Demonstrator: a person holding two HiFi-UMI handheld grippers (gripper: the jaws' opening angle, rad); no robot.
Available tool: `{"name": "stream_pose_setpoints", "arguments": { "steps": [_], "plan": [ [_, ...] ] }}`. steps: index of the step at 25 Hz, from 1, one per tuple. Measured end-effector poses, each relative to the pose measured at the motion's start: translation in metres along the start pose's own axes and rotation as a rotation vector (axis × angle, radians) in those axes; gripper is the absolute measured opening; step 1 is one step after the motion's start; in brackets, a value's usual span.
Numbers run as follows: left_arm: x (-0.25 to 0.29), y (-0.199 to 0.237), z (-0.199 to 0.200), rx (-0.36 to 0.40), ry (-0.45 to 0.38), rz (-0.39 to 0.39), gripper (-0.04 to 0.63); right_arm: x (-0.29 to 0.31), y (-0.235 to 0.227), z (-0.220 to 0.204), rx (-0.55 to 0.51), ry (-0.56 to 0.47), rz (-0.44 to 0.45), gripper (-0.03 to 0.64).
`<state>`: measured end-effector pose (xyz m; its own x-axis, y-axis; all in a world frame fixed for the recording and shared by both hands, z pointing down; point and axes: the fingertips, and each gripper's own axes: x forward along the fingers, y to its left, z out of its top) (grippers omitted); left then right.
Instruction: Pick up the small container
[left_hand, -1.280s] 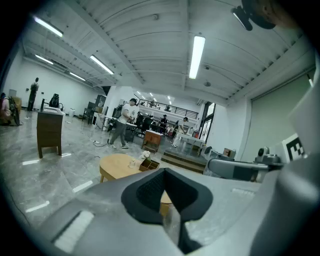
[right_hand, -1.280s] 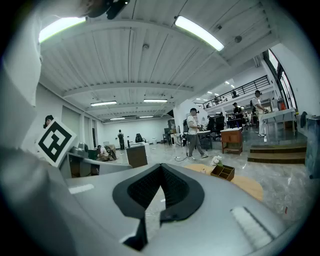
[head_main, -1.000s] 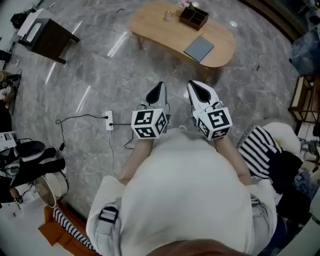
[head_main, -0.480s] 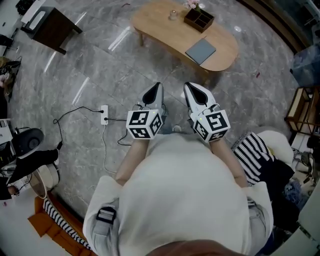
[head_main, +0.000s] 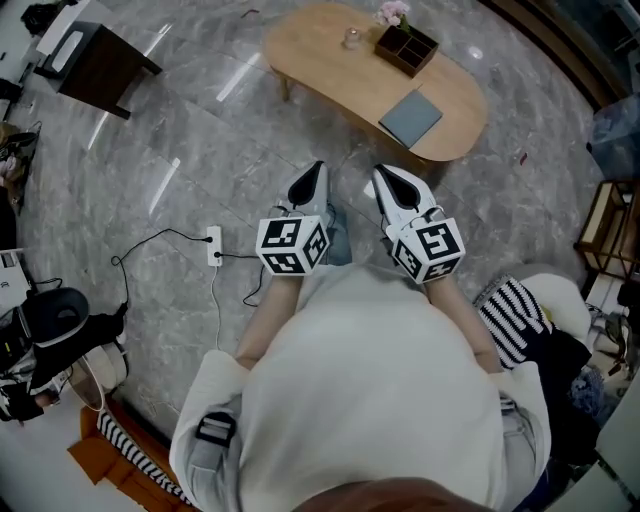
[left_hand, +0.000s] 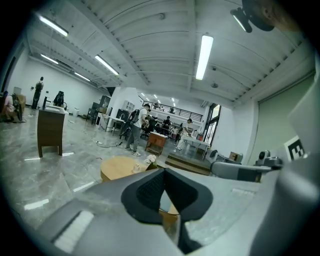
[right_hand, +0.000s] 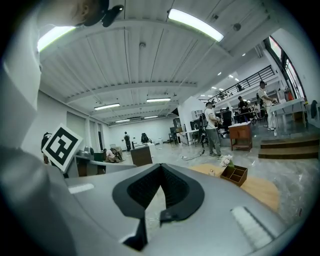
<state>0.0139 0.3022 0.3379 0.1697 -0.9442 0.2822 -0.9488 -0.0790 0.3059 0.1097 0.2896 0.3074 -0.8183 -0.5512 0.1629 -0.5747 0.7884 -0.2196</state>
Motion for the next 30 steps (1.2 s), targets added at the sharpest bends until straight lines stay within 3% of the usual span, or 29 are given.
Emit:
{"name": "stream_pose_setpoints", "arguments": {
  "steps": [20,30],
  "plan": [
    [0.209,0.149,0.112,0.075,0.098,-0.128,0.002,0.246,-0.104,0.088,-0.003,-0.024,-0.135,-0.002],
    [0.281,0.2,0.142,0.09,0.127,-0.183,0.002,0.317,-0.141,0.103,-0.002,-0.027,-0.217,-0.002]
  ]
}}
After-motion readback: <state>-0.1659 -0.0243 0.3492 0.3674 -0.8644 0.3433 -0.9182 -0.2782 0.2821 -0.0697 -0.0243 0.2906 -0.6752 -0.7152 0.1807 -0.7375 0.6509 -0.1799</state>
